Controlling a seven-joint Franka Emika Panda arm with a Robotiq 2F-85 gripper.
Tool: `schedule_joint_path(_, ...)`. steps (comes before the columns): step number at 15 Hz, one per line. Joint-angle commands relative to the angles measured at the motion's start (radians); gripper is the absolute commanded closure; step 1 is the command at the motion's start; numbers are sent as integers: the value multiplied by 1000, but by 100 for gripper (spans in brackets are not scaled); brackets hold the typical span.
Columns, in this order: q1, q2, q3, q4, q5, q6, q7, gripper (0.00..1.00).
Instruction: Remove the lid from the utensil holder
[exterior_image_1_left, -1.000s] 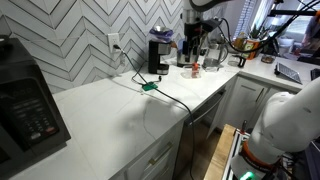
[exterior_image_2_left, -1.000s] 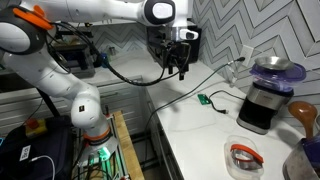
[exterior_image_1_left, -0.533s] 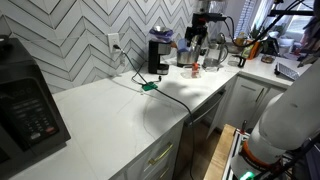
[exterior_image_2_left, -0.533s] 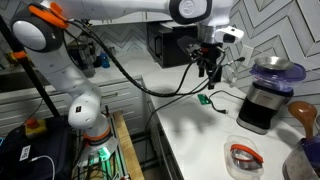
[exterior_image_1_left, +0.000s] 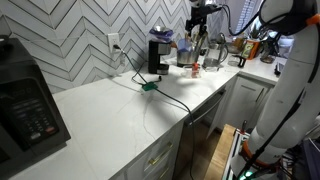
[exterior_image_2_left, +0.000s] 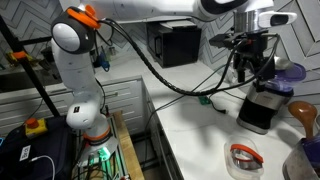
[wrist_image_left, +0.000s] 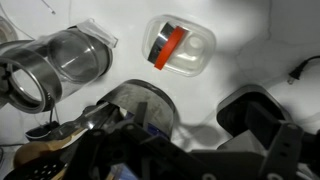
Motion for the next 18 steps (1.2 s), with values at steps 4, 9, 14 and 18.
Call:
schedule_joint_path(4,-74,20,-10,51,-30,-138,-255,0)
schedule_joint_path(9,-80,28,-1,55,-49,-119,-237,0)
schedule_joint_path(14,-127,90,-27,104,-37,-10,-350,0)
schedule_joint_path(18,-224,224,-44,241,41,13,-578,0)
